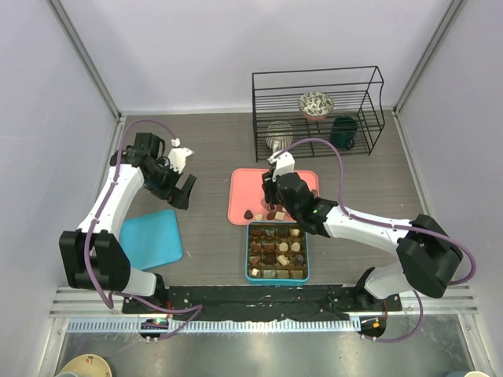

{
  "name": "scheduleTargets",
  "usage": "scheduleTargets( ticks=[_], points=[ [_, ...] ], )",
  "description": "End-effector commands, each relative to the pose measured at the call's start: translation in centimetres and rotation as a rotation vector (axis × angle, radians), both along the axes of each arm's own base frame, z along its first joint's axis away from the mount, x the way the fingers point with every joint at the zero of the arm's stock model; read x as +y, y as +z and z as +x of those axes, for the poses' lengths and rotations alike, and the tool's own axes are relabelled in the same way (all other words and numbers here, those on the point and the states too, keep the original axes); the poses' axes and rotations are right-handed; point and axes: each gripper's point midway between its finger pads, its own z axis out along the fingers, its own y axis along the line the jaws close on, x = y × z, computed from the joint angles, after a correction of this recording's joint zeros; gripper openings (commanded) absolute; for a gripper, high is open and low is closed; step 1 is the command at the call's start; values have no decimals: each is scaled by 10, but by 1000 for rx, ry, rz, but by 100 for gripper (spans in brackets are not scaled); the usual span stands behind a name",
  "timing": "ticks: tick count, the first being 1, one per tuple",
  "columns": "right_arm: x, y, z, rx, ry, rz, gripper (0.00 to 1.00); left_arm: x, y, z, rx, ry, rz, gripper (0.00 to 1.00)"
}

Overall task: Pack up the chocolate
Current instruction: Pick up the fake chocolate from the plate.

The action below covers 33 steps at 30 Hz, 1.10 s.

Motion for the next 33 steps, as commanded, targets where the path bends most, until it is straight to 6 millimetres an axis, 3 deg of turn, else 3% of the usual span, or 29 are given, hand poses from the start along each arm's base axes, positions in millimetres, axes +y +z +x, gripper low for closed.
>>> scheduleTargets(
  ticks=[1,8,11,14,20,26,33],
  points=[
    [-2,12,-2,-7,-10,37,44,-1,15,6,-49,-17,-17,100],
    [-2,17,-3,0,-14,40,38,-1,18,5,-56,-12,-17,100],
    [-2,30,1,-35,-16,43,34,0,18,3,-58,-11,-14,100],
    [0,52,6,-95,-5,40,31,1,19,2,-60,-9,-5,100],
    [-4,116,8,-210,-5,81,27,4,20,-3,-59,1,5,100],
    [-12,143,-23,-203,61,126,27,5,19,-7,-62,5,8,100],
    [-12,132,-94,-116,180,73,27,7,16,-13,-58,17,11,100]
  ],
)
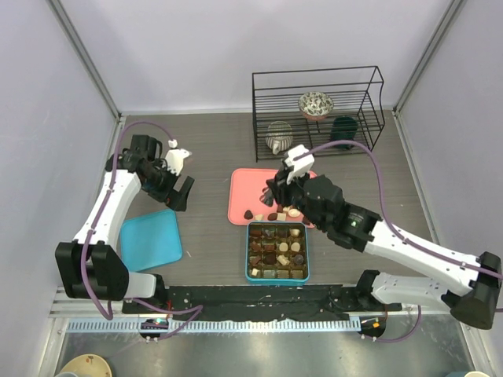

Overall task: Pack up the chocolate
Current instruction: Pick up the fake chocolate from the plate, then place the fake chocolate in the packing box.

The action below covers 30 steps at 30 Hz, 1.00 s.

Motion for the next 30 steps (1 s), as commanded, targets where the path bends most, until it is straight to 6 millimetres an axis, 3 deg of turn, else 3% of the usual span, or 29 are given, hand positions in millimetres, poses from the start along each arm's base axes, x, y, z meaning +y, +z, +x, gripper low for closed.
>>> scheduleTargets(
  ticks=[1,8,14,24,30],
  points=[
    [1,0,-49,57,82,-20,27,4,7,-5,-27,9,4,100],
    [2,-10,-107,158,196,-3,26,2,10,-11,-30,17,-6,100],
    [7,-27,-137,217,265,-39,27,3,10,-17,-29,29,-10,100],
    [16,-58,-148,261,275,-20,30,2,13,-23,-38,30,-15,100],
    [19,-61,-143,240,254,5,34,1,17,-24,-40,28,-21,100]
  ],
)
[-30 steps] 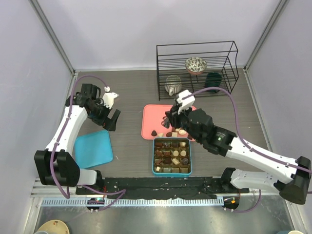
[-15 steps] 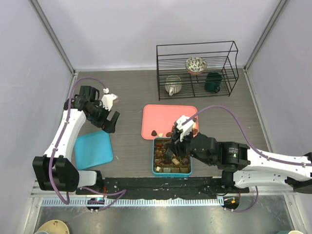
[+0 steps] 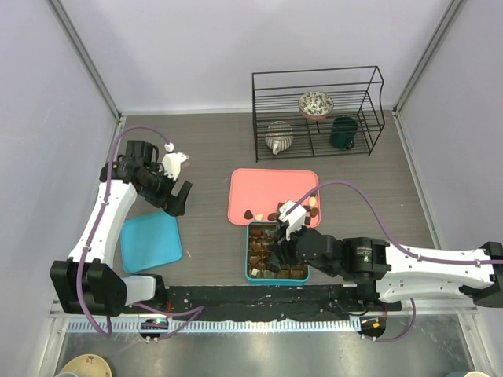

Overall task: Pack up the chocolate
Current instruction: Place the fake chocolate in the packing box.

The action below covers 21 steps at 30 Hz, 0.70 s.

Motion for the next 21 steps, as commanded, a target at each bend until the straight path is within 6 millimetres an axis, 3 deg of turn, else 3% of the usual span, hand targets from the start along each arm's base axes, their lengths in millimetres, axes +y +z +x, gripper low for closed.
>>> scheduleTargets(
  ticks=[1,11,16,21],
  points=[
    [13,25,8,-31,-44,124,35,0,7,-5,-9,15,-15,100],
    [9,25,6,-25,-46,135,47,0,10,-6,-13,15,-13,100],
    [4,31,9,-38,-67,136,46,-1,10,-6,-11,13,-19,100],
    [-4,54,23,-111,-133,160,40,-1,11,-7,-11,12,-19,100]
  ],
)
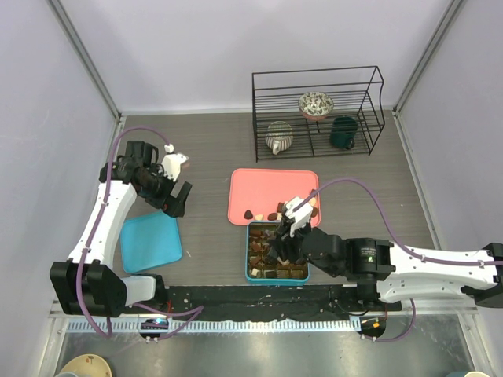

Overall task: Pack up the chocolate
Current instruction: Place the fake chocolate in the packing box.

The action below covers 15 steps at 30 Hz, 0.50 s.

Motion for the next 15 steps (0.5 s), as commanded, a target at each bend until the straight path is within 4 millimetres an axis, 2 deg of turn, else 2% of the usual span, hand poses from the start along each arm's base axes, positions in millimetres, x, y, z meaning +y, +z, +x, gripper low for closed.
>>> scheduleTargets(
  ticks=[1,6,8,10,11,13,14,15],
  points=[
    [-6,45,19,-102,-94,84,37,-1,11,-2,-26,13,-19,100],
    [-12,78,49,-232,-196,54,32,-2,9,-2,-17,12,-25,100],
    [-15,87,72,-264,-252,44,30,-3,9,-2,-16,13,-27,100],
    [-12,90,91,-272,-274,50,29,-3,10,-1,-21,12,-29,100],
    [-22,89,111,-277,-327,42,29,-3,10,-1,-21,12,-30,100],
    [-17,84,132,-274,-333,45,29,-3,10,-1,-22,12,-29,100],
    [-28,82,152,-274,-381,38,29,-2,10,-1,-24,13,-24,100],
    [-26,78,159,-267,-370,37,29,-2,10,-1,-23,9,-22,100]
  ],
)
